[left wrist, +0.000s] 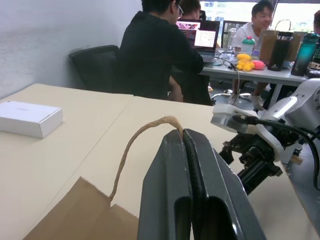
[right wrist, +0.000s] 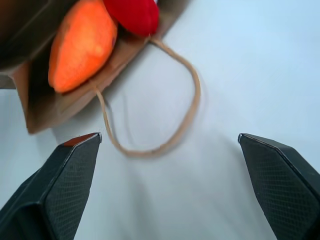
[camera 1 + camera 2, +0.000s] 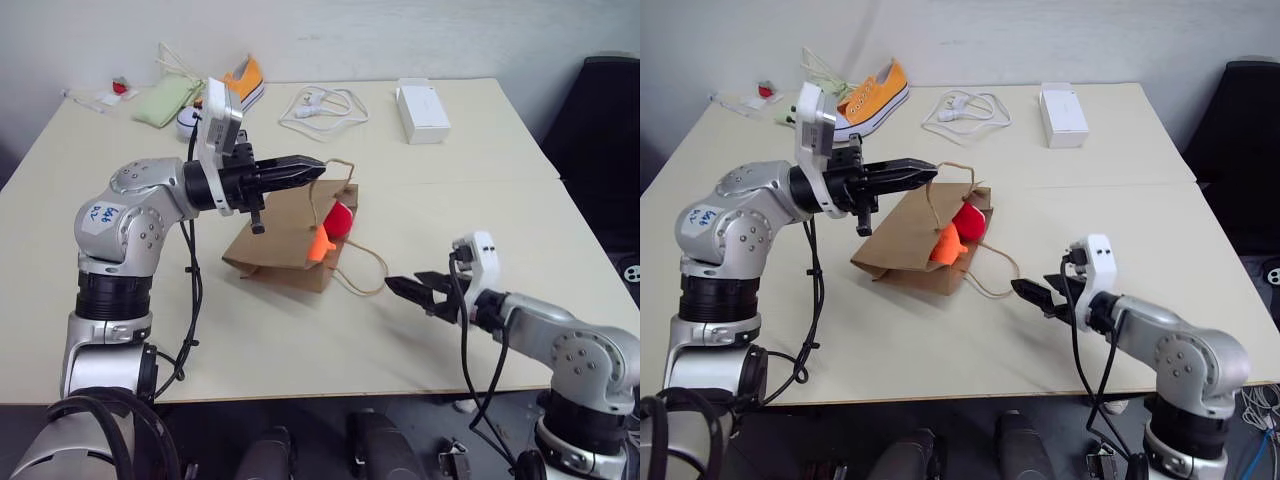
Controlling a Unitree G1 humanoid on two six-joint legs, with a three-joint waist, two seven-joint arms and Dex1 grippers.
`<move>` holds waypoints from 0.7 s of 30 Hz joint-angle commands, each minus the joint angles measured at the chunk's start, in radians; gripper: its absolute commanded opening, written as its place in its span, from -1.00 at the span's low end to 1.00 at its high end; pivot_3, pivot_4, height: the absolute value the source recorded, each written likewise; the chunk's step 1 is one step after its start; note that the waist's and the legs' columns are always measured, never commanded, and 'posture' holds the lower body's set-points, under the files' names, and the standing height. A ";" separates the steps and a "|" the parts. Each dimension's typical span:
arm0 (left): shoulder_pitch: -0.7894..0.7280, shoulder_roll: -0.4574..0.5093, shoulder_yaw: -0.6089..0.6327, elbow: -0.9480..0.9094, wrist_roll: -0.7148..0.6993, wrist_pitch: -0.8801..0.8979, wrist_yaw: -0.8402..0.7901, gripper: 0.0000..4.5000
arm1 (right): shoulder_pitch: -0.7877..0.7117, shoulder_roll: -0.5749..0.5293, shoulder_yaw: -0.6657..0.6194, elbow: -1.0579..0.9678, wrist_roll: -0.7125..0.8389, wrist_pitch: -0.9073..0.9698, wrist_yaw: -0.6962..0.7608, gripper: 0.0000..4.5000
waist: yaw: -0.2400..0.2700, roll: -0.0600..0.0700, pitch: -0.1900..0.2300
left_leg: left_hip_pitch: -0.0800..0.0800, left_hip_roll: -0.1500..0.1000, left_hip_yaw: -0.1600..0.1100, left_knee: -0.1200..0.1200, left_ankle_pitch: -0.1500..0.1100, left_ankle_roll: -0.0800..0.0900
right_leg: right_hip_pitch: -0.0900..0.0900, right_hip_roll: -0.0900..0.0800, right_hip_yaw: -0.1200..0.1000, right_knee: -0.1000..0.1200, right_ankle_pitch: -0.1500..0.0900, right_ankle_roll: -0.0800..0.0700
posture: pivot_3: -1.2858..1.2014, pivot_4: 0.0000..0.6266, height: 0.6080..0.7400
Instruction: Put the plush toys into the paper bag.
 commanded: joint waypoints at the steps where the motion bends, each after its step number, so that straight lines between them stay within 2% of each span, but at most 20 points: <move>1: -0.019 0.004 0.022 -0.018 -0.012 -0.008 -0.007 -1.00 | -0.035 0.091 -0.066 0.037 0.022 0.003 -0.072 0.98 | 0.000 0.000 0.000 | 0.000 0.000 0.000 0.000 0.000 0.000 | 0.000 0.000 0.000 0.001 0.000 0.000 | 0.03 -0.52 1.00; 10: -0.036 0.002 0.022 -0.009 -0.004 -0.017 -0.007 -1.00 | -0.100 0.228 -0.004 0.206 -0.002 -0.075 -0.120 0.98 | -0.003 -0.001 0.000 | 0.000 0.000 0.000 0.000 0.000 0.000 | 0.000 0.000 0.000 0.003 0.000 0.000 | 0.03 -0.52 1.00; 13: -0.036 0.004 0.024 -0.013 -0.003 -0.016 -0.003 -1.00 | -0.107 0.232 0.000 0.210 -0.004 -0.109 -0.126 0.73 | -0.011 -0.001 0.000 | 0.001 0.000 0.000 0.000 0.000 0.000 | 0.000 0.000 0.000 0.003 0.000 0.000 | 0.03 -0.52 1.00; 21: -0.021 0.009 0.025 -0.021 0.002 -0.022 0.001 -1.00 | -0.094 0.205 -0.044 0.145 0.102 -0.074 -0.128 -0.52 | -0.010 0.000 0.000 | 0.001 0.000 0.000 -0.001 0.000 0.000 | 0.000 0.000 0.000 0.003 0.000 0.000 | 0.03 -0.52 1.00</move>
